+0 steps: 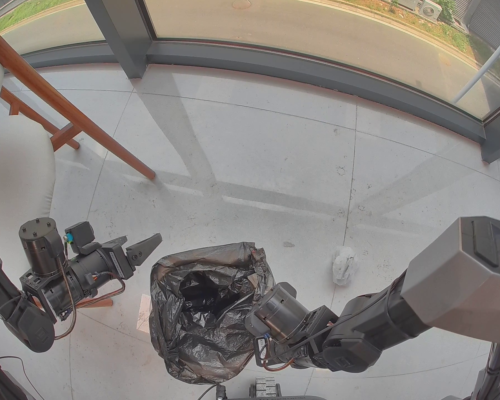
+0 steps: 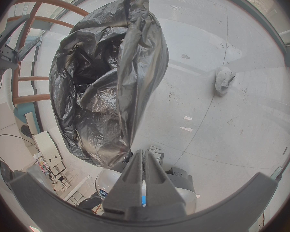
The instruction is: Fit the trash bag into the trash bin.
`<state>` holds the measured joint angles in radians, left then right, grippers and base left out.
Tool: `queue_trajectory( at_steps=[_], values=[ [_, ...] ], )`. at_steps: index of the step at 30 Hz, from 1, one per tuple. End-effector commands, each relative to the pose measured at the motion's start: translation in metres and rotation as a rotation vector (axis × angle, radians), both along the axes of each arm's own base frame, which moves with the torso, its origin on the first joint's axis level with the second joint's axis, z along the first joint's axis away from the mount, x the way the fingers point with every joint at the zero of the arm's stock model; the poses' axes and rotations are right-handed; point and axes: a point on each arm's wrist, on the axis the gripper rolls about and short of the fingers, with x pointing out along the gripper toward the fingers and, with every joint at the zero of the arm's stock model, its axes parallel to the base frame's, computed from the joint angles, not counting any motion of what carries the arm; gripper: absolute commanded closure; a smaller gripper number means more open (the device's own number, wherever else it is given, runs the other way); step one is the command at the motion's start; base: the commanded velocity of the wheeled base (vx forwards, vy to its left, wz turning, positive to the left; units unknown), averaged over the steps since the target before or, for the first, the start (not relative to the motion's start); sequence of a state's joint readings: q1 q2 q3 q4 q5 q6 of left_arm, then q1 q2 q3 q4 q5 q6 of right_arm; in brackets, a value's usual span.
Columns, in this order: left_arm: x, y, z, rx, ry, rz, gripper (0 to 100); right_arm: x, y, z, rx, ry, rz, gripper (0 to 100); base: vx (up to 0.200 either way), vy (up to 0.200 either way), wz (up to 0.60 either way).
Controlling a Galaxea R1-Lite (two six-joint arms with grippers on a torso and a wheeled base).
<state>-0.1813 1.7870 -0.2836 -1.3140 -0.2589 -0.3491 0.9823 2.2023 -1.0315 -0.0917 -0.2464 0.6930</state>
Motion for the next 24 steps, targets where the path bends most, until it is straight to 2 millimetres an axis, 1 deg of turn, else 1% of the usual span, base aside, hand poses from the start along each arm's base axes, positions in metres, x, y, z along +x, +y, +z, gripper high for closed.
queue_trajectory(
  at_steps=[1,5,6,10,16,19,24],
  values=[
    [0.000,0.000,0.000,0.000,0.001,0.000,0,-0.003,0.003,0.001,0.004,-0.005,0.013,100,0.000,0.000,0.00],
    [0.001,0.000,0.000,0.002,-0.002,0.000,0,-0.004,0.002,0.000,-0.006,-0.007,0.028,100,0.000,0.000,0.00],
    [0.001,0.000,0.000,0.002,-0.002,0.000,0,-0.003,0.002,0.001,-0.003,-0.009,0.027,0,0.000,0.000,0.00],
    [0.000,0.000,-0.001,0.003,0.001,0.000,0,-0.002,0.004,-0.001,0.002,-0.008,0.019,0,0.000,0.000,0.00],
    [0.000,0.000,-0.001,0.004,0.001,-0.001,0,0.001,0.009,-0.014,-0.016,0.005,0.019,0,0.000,0.000,0.00],
    [0.000,0.000,0.000,0.004,-0.001,-0.001,0,0.007,0.017,-0.017,-0.003,-0.003,0.016,0,0.000,0.000,0.00],
    [0.000,0.000,0.000,0.003,-0.002,-0.001,0,0.010,0.022,-0.021,-0.001,-0.007,0.018,0,0.000,0.000,0.00]
  ],
)
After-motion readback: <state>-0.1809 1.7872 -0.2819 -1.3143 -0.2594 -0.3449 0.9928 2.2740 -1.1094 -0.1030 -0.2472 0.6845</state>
